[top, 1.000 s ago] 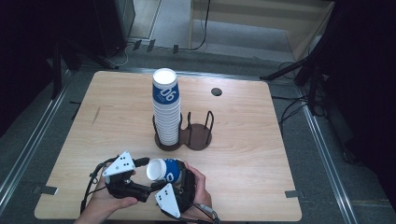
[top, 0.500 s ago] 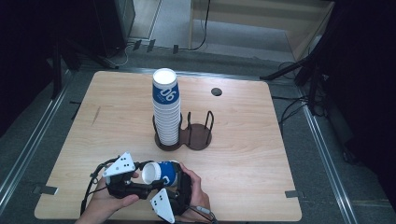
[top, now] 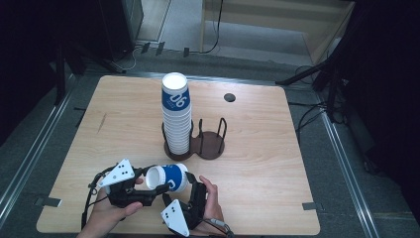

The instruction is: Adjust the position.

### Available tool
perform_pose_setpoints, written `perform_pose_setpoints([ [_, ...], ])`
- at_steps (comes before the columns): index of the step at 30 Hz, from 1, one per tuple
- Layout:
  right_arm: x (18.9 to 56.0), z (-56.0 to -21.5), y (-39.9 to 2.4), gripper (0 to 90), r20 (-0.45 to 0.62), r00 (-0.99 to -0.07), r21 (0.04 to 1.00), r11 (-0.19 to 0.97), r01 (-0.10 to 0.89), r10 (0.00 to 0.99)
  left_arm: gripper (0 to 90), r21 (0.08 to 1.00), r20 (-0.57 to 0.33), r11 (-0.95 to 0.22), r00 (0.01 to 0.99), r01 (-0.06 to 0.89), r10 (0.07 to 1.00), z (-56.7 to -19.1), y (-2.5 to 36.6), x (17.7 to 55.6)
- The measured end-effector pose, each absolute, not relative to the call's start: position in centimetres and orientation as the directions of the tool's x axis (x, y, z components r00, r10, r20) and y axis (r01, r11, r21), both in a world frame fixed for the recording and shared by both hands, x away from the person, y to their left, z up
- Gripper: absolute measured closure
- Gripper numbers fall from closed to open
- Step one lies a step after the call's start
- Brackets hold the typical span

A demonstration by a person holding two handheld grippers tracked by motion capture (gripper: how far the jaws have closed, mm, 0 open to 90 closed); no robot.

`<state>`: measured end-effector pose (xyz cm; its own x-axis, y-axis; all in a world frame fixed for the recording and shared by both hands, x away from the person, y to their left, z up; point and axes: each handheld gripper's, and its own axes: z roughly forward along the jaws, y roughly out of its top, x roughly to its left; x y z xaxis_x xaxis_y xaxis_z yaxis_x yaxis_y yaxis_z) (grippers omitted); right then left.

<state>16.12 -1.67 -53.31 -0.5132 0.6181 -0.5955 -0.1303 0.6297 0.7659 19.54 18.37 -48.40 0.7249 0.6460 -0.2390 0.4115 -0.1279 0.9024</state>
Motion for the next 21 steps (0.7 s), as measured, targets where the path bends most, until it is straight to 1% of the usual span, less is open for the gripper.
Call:
perform_pose_setpoints([
  [6,16.2,-52.8,-2.0,2.7,-0.554,-0.508,0.800,0.591,-0.105,0.659,28.3,0.919,-0.251,-0.070,0.712,0.389,0.655,-48.2,19.3,19.6],
  [9,16.3,-52.5,-2.2,2.7,-0.531,-0.507,0.816,0.571,-0.088,0.679,28.3,0.925,-0.239,-0.061,0.700,0.375,0.673,-48.1,19.7,19.6],
  [11,16.4,-52.4,-2.2,2.6,-0.508,-0.511,0.830,0.553,-0.073,0.694,28.3,0.933,-0.242,-0.026,0.678,0.359,0.695,-47.9,20.3,19.6],
  [17,16.5,-52.4,-2.3,0.9,-0.486,-0.519,0.839,0.542,-0.051,0.703,28.3,0.940,-0.268,0.040,0.664,0.338,0.698,-47.9,21.0,19.7],
  [21,16.7,-52.3,-2.4,0.8,-0.464,-0.520,0.851,0.524,-0.037,0.717,28.3,0.950,-0.253,0.049,0.665,0.309,0.703,-48.0,21.1,19.8],
])
